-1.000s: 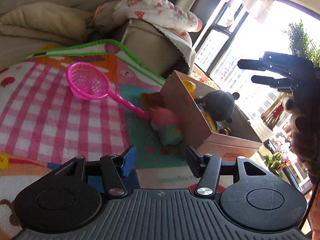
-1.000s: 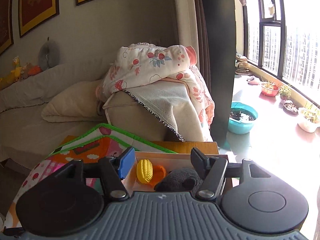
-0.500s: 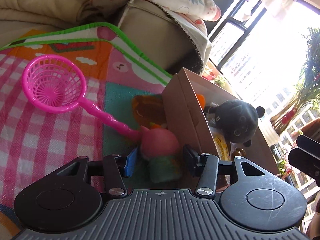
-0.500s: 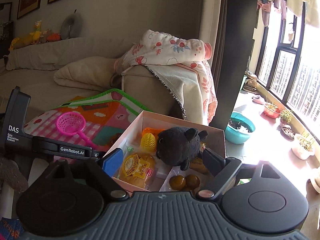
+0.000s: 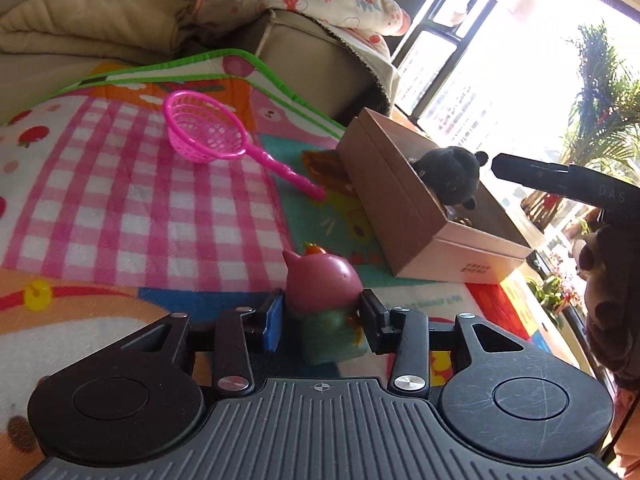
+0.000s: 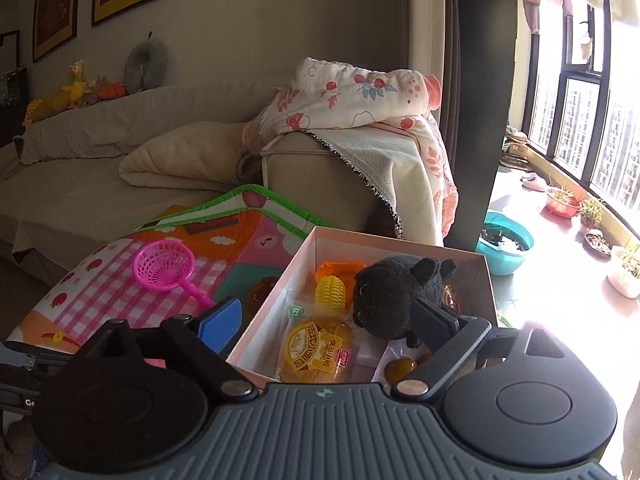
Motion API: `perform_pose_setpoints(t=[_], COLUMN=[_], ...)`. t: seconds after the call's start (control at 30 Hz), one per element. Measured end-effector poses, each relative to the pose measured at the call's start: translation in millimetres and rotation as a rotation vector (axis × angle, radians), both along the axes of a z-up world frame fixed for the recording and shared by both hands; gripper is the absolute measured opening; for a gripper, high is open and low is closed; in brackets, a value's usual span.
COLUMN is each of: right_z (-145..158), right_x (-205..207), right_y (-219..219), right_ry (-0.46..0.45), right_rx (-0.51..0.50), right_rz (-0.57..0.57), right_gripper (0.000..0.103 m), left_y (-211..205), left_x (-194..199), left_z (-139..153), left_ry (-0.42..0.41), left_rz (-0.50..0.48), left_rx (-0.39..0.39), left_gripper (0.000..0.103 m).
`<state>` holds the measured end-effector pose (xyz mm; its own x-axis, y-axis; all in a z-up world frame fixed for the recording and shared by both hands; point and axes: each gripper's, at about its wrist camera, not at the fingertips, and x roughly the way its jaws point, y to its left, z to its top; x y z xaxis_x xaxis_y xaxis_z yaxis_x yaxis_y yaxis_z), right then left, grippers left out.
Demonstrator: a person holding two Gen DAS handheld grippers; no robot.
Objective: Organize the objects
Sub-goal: 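Grasp the pink pig toy with the left gripper, then grasp the pink toy net by its handle with the right gripper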
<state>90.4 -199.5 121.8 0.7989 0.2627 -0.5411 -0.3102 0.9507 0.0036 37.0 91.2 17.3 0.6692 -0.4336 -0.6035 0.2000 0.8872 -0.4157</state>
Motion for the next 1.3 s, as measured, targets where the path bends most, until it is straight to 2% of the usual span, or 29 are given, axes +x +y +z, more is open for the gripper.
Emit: perform_pose_setpoints(t=[0.03, 0.07, 0.13, 0.27, 0.3, 0.4, 0.43, 0.57, 0.67, 0.77, 0.8, 0.87, 0.93, 0.97, 1.03, 1.13, 1.3], right_z=[1.7, 2.9, 2.7, -11.9, -16.2, -31.6, -36.3, -61.0, -71.8, -56.6, -48.2, -33.6, -25.4, -23.6, -29.1, -44.8, -62.8], right_x=[3.0, 6.5, 18.1, 50.7, 59.1, 89.7, 99.6, 144.9, 142.0, 113.0, 101.8, 84.6, 78.4, 79.1, 87.3, 107.6, 129.7], right_y=[9.4, 19.2, 43.3, 94.3, 104.8, 136.8, 143.5, 157.0, 160.1, 155.3, 155.3, 157.4, 159.4, 163.8, 174.9, 190.9, 215.9], right_ry=[0.008, 0.02, 0.064, 0.155, 0.167, 0.157, 0.155, 0.26, 0.368, 0.485, 0.475, 0.395, 0.325, 0.291, 0.273, 0.318, 0.338], right_rx=[0.005, 0.01, 0.01, -0.053, -0.075, -0.198, -0.231, -0.292, -0.326, -0.251, -0.248, -0.273, -0.256, -0.248, -0.234, -0.165, -0.132], right_rz=[0.02, 0.043, 0.082, 0.083, 0.07, 0.032, 0.011, -0.029, 0.014, 0.153, 0.183, 0.213, 0.225, 0.214, 0.191, 0.126, 0.061], right_gripper=[0.092, 0.092, 0.092, 0.092, 0.089, 0.062, 0.056, 0.053, 0.05, 0.05, 0.051, 0.059, 0.087, 0.09, 0.092, 0.101, 0.101], left_y=[13.4, 27.2, 47.7, 57.1, 57.0, 57.3, 56.0, 56.0, 60.8, 65.3, 66.5, 66.3, 65.5, 65.3, 65.7, 65.4, 64.7], left_x=[-6.5, -9.7, -12.8, -17.7, -19.2, -21.9, -21.5, -22.3, -23.5, -23.5, -23.6, -23.1, -23.0, -22.7, -22.6, -22.9, -23.8], left_z=[0.1, -1.0, -5.3, -11.5, -12.5, -13.6, -13.4, -14.3, -15.6, -17.1, -17.4, -17.4, -17.9, -17.9, -18.1, -18.3, -18.4], left_ry=[-0.017, -0.021, -0.017, -0.064, -0.079, -0.104, -0.107, -0.112, -0.108, -0.109, -0.11, -0.112, -0.11, -0.109, -0.109, -0.11, -0.112], left_rz=[0.042, 0.078, 0.13, 0.126, 0.124, 0.129, 0.131, 0.14, 0.154, 0.166, 0.172, 0.178, 0.178, 0.177, 0.177, 0.178, 0.182], left_rx=[0.026, 0.012, -0.057, -0.099, -0.098, -0.103, -0.102, -0.107, -0.133, -0.164, -0.171, -0.17, -0.164, -0.163, -0.164, -0.163, -0.155], left_gripper=[0.044, 0.044, 0.044, 0.044, 0.044, 0.044, 0.044, 0.044, 0.044, 0.044, 0.044, 0.044, 0.044, 0.044, 0.044, 0.045, 0.045])
